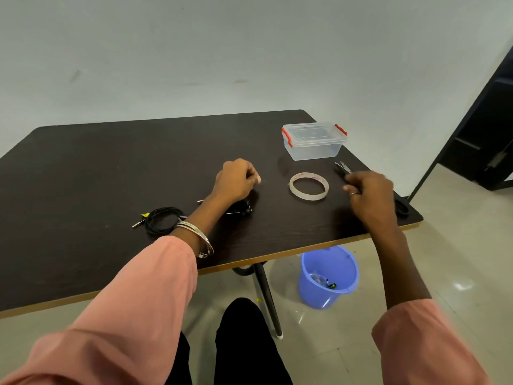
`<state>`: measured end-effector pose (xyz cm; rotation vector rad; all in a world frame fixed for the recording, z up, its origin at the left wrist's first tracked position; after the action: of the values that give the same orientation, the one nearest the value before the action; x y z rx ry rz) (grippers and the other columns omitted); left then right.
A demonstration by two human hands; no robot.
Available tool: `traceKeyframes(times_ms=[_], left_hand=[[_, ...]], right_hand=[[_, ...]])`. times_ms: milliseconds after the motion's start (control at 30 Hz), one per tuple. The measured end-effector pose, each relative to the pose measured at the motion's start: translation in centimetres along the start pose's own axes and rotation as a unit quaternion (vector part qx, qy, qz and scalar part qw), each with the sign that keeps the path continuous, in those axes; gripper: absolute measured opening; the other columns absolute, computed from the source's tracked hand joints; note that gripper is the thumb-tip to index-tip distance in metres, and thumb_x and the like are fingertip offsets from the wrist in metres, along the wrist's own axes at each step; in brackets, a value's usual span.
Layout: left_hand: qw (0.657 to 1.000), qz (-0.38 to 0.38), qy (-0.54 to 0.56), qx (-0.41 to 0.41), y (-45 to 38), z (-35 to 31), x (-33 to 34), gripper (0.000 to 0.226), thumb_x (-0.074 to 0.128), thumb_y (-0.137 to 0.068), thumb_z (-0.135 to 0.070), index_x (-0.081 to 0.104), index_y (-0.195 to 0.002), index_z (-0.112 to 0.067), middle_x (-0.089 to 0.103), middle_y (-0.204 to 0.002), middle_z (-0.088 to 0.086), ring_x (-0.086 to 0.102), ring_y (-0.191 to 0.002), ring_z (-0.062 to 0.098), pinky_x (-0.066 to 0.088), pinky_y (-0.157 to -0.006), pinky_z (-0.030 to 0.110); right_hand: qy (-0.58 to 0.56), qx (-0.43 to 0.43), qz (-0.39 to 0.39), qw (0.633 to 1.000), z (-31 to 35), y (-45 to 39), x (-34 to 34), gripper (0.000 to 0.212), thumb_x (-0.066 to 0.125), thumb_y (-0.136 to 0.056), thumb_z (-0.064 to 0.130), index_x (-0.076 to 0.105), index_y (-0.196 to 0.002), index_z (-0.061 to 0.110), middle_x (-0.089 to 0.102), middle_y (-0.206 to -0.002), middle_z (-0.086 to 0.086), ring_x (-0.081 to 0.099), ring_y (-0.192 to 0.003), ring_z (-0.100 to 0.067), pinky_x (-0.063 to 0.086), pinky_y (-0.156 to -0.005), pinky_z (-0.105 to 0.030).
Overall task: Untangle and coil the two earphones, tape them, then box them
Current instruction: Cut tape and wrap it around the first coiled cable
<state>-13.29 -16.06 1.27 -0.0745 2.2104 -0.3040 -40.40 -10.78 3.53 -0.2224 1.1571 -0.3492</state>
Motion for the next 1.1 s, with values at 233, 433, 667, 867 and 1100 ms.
traceKeyframes(times_ms=[233, 433, 667, 867, 1100], left_hand=[[1.000, -0.007, 0.006, 0.010, -0.5, -0.7, -0.2, 0.009, 0.066, -0.087, -0.014, 0.073, -0.084, -0.010, 0.064, -0.076, -0.010, 0.065, -0.085, 0.014, 0.054, -0.087, 0.039], [1.000, -0.018, -0.011, 0.021, -0.4, -1.0, -0.3, 0.011, 0.062, -0.089, -0.014, 0.072, -0.086, -0.010, 0.067, -0.081, -0.005, 0.066, -0.087, 0.018, 0.054, -0.087, 0.043], [0.995, -0.042, -0.069, 0.052, -0.3, -1.5, -1.1, 0.016, 0.055, -0.092, -0.016, 0.070, -0.087, -0.016, 0.072, -0.088, -0.001, 0.066, -0.084, 0.021, 0.053, -0.084, 0.045], [0.988, -0.073, -0.122, 0.066, -0.2, -2.1, -1.4, 0.019, 0.050, -0.094, -0.020, 0.069, -0.094, -0.017, 0.072, -0.098, -0.001, 0.063, -0.096, 0.024, 0.041, -0.091, 0.041], [0.978, -0.087, -0.172, 0.080, -0.1, -2.4, -1.3, 0.020, 0.048, -0.097, -0.020, 0.067, -0.098, -0.017, 0.070, -0.104, 0.001, 0.062, -0.099, 0.024, 0.037, -0.089, 0.039]], right_hand=[[0.212, 0.156, 0.066, 0.963, -4.7, 1.9, -0.6, 0.025, 0.054, -0.094, 0.019, 0.057, -0.114, 0.003, 0.054, -0.119, -0.027, 0.046, -0.115, -0.043, 0.039, -0.095, -0.045], [0.161, 0.159, 0.122, 0.966, -4.1, 1.0, -1.2, 0.026, 0.064, -0.087, 0.027, 0.054, -0.102, 0.009, 0.059, -0.104, -0.015, 0.054, -0.105, -0.036, 0.033, -0.097, -0.045], [0.115, 0.160, 0.081, 0.977, -1.6, 1.4, -2.9, 0.024, 0.063, -0.088, 0.031, 0.047, -0.088, 0.013, 0.056, -0.091, -0.009, 0.049, -0.084, -0.028, 0.022, -0.104, -0.048], [0.132, 0.062, 0.130, 0.981, 3.6, 2.5, -3.5, 0.035, 0.068, -0.083, 0.043, 0.053, -0.094, 0.013, 0.059, -0.095, -0.005, 0.048, -0.090, -0.024, 0.024, -0.102, -0.052], [0.268, -0.052, 0.159, 0.949, 7.6, 5.6, -3.8, 0.076, 0.076, -0.067, 0.058, 0.049, -0.120, 0.011, 0.049, -0.123, -0.010, 0.043, -0.121, -0.026, 0.026, -0.101, -0.058]])
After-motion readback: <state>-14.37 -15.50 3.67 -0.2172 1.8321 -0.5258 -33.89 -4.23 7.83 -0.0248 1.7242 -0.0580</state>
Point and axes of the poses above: each hand's wrist, its own y-axis away from the middle knuckle, its own x-axis out of the palm, z = x × y, the point moved 8 cm from there along -y, towards the middle knuckle
